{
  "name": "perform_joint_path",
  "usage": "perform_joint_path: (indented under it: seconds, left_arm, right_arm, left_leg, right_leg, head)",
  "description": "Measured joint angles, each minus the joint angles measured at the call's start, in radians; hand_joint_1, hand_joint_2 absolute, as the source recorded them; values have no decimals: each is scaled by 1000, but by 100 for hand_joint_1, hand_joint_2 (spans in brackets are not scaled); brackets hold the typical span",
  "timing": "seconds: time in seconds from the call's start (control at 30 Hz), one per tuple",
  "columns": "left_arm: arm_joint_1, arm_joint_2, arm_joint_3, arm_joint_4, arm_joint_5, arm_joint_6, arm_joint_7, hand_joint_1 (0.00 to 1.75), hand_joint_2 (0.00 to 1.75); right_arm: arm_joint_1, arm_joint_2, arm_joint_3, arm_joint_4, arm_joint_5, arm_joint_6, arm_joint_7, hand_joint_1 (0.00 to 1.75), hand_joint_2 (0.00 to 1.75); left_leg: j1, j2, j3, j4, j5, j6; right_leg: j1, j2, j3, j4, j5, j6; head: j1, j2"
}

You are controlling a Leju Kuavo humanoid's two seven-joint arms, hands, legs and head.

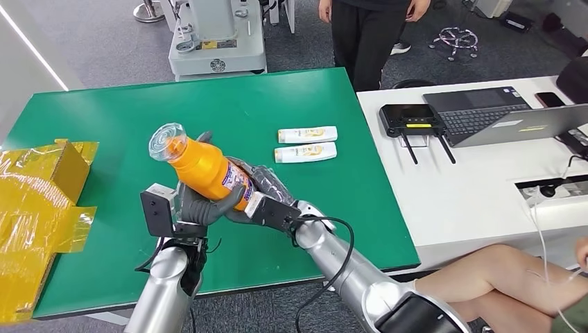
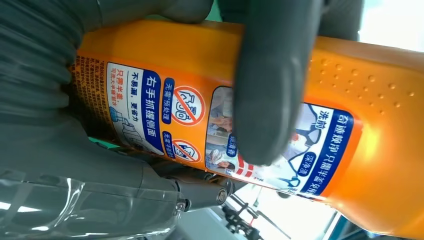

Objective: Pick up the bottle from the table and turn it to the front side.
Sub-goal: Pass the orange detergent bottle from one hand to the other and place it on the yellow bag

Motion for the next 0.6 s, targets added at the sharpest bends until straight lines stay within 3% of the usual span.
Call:
perform_joint_path:
  seconds: [0.6]
  left_arm:
    - [-2,0,0,17,11,-4,10,0,175]
  right_arm:
    - [65,-37,-10,50,115,36,70,175,175]
  left_leg:
    - [0,0,0,0,0,0]
  right_leg:
    - [0,0,0,0,0,0]
  head:
    - [0,0]
